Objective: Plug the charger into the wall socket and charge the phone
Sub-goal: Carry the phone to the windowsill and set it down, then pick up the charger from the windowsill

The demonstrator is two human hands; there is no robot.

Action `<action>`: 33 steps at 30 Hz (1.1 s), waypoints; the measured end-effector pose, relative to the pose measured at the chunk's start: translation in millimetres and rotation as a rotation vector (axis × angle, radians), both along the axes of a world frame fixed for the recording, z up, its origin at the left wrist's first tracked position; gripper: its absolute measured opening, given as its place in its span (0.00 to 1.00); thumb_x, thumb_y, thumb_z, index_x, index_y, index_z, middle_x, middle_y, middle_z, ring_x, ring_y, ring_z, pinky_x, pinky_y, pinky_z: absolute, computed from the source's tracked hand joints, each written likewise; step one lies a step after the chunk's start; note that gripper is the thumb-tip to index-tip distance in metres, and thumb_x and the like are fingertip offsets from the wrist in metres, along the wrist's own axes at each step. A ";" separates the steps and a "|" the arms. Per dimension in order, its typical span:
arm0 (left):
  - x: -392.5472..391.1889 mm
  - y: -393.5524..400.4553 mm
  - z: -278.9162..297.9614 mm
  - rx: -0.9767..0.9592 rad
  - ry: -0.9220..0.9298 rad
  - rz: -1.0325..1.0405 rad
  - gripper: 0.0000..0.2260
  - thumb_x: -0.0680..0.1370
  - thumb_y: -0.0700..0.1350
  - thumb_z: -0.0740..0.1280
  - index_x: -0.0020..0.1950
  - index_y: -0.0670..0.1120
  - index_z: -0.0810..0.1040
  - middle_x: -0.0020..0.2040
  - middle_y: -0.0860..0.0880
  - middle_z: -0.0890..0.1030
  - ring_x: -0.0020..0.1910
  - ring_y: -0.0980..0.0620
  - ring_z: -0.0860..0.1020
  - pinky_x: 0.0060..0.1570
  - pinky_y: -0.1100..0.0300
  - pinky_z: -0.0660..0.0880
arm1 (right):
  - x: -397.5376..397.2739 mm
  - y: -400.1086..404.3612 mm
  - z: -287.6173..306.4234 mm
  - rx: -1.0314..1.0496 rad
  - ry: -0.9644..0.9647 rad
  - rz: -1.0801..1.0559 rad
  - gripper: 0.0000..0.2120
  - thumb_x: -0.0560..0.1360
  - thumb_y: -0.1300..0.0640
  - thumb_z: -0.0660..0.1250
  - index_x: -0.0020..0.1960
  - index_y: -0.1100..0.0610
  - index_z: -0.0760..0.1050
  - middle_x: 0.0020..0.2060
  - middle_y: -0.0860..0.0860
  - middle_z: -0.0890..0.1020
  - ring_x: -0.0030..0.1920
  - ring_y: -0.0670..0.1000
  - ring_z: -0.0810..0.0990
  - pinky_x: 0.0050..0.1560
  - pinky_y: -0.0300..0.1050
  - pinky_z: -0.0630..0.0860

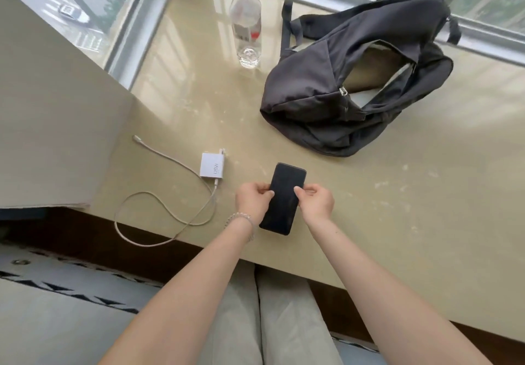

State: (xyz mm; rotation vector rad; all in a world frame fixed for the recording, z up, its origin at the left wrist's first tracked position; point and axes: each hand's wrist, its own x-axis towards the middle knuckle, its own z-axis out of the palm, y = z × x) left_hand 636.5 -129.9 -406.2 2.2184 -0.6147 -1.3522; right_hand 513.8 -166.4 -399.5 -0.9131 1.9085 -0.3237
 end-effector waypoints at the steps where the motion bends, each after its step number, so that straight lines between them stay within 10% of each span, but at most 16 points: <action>1: -3.0 -0.7 -2.5 0.008 -0.006 0.013 0.10 0.75 0.40 0.68 0.56 0.44 0.82 0.50 0.47 0.85 0.45 0.53 0.79 0.52 0.60 0.75 | -1.0 -0.8 -2.9 -0.001 0.008 0.010 0.05 0.73 0.59 0.71 0.46 0.61 0.79 0.43 0.57 0.85 0.44 0.57 0.84 0.51 0.52 0.80; 17: -19.5 0.3 -28.6 0.013 -0.127 0.042 0.10 0.76 0.38 0.66 0.55 0.44 0.83 0.47 0.46 0.84 0.43 0.52 0.79 0.43 0.63 0.71 | -1.9 -4.6 -34.4 0.036 0.038 0.030 0.08 0.74 0.57 0.70 0.50 0.61 0.79 0.35 0.50 0.81 0.31 0.46 0.80 0.35 0.39 0.72; 33: -22.8 -3.4 -35.0 0.018 -0.195 0.040 0.09 0.75 0.37 0.66 0.52 0.44 0.83 0.47 0.46 0.81 0.45 0.49 0.79 0.46 0.60 0.73 | 1.4 -11.3 -38.3 -0.024 0.203 0.180 0.10 0.73 0.55 0.71 0.48 0.62 0.82 0.43 0.55 0.86 0.46 0.55 0.83 0.46 0.43 0.75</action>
